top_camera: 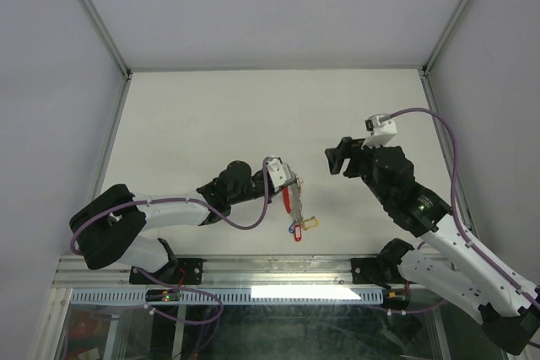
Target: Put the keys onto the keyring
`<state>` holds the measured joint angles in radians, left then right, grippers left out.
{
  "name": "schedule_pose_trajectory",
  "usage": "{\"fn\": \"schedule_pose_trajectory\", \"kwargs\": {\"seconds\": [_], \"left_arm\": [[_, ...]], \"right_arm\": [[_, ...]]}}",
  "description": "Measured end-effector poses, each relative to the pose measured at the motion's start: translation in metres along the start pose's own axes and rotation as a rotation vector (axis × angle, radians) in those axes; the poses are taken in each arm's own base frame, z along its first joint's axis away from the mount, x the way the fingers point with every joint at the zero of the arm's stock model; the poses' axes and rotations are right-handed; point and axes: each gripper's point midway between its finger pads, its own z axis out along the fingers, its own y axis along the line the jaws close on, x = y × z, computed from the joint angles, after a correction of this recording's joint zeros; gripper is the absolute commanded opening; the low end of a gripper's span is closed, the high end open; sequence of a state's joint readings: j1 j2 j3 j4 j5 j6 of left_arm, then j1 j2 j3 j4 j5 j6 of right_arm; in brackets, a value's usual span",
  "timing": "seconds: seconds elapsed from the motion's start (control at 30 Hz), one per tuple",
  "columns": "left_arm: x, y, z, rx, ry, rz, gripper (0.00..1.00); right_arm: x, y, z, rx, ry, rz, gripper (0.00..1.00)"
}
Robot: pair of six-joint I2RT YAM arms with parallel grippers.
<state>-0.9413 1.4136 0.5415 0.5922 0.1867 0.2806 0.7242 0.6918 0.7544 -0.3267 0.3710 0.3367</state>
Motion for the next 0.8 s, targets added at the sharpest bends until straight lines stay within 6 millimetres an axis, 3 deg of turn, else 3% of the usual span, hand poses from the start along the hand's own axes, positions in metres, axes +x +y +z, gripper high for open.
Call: {"fn": "schedule_pose_trajectory", "kwargs": {"seconds": [0.27,0.43,0.57,0.8], "left_arm": [[-0.007,-0.012,-0.005,0.059,-0.04,0.005,0.0],[-0.011,-0.022,-0.008,0.132,-0.079,0.001,0.0],[-0.012,-0.022,-0.013,0.18,-0.098,-0.016,0.0],[-0.02,-0.027,-0.024,0.249,-0.143,-0.013,0.0]], "right_arm": [[0.068,0.013,0.007,-0.191,0.289,-0.15,0.54],[0.104,0.013,0.007,-0.374,0.407,-0.085,0.5],[0.1,0.023,0.004,-0.531,0.361,-0.035,0.55],[0.071,0.048,-0.009,-0.723,0.098,-0.107,0.56]]}}
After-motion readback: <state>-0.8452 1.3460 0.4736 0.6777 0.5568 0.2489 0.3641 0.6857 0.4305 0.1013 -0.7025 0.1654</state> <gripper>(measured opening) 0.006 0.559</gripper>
